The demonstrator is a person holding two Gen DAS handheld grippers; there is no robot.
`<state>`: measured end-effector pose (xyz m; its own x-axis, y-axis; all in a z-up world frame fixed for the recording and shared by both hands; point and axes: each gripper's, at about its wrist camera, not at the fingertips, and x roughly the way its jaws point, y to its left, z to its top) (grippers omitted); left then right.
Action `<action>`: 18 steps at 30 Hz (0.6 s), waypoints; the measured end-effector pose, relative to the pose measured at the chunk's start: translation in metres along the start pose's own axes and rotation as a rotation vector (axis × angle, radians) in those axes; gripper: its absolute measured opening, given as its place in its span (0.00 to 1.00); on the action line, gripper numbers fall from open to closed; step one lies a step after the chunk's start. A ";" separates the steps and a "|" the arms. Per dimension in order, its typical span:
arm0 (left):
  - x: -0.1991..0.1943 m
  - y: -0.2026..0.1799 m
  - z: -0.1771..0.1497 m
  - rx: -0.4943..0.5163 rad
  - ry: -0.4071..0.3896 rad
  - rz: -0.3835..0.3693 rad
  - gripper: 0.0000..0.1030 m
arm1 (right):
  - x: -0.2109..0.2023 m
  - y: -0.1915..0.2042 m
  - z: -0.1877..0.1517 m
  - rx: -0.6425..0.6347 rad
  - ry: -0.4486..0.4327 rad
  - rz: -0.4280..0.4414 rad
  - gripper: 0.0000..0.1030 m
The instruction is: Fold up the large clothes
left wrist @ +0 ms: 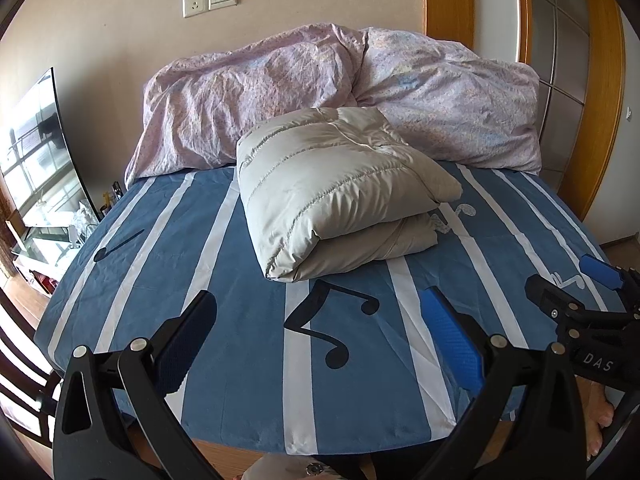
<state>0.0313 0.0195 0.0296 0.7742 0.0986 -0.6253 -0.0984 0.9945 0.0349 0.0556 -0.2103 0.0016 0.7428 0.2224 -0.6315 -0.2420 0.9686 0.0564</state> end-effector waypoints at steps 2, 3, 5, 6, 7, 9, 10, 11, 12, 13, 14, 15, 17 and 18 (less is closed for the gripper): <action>0.000 0.000 0.000 0.000 0.000 0.000 0.99 | 0.001 0.000 -0.001 0.000 0.002 0.000 0.98; 0.000 0.000 0.000 0.001 0.000 0.000 0.99 | 0.001 0.000 0.000 0.001 0.001 0.002 0.98; -0.001 -0.001 0.000 0.003 -0.002 0.001 0.99 | 0.001 0.000 -0.001 0.002 0.002 0.002 0.98; 0.000 -0.001 0.000 0.002 -0.001 0.000 0.99 | 0.001 0.000 -0.001 0.000 0.001 0.002 0.98; 0.000 -0.001 0.000 0.002 -0.001 -0.001 0.99 | 0.001 0.000 0.000 0.000 0.002 0.001 0.98; 0.000 -0.001 0.000 0.001 0.000 0.001 0.99 | 0.002 -0.001 0.000 0.000 0.003 0.002 0.98; 0.000 -0.001 0.000 0.001 0.000 0.001 0.99 | 0.002 -0.001 0.000 -0.001 0.003 0.002 0.98; 0.000 0.000 0.000 0.000 0.000 0.000 0.99 | 0.002 -0.001 -0.001 -0.002 0.003 0.002 0.98; 0.000 0.000 0.000 0.000 0.000 0.000 0.99 | 0.003 -0.001 -0.001 -0.001 0.004 0.002 0.98; 0.000 0.000 0.000 0.000 0.000 0.001 0.99 | 0.003 -0.001 -0.001 -0.001 0.004 0.002 0.98; 0.000 0.000 0.000 0.001 0.000 0.000 0.99 | 0.003 -0.001 -0.002 -0.001 0.005 0.003 0.98; 0.000 0.000 0.000 0.001 0.000 0.000 0.99 | 0.003 0.000 -0.001 -0.001 0.005 0.002 0.98; 0.000 0.000 0.000 0.000 0.001 0.001 0.99 | 0.003 -0.001 -0.001 0.000 0.005 0.003 0.98; 0.000 0.000 0.000 0.000 0.001 0.000 0.99 | 0.003 -0.001 -0.001 0.000 0.006 0.003 0.98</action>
<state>0.0314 0.0199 0.0291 0.7734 0.0985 -0.6262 -0.0983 0.9945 0.0351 0.0576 -0.2102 -0.0014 0.7385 0.2241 -0.6359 -0.2436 0.9681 0.0583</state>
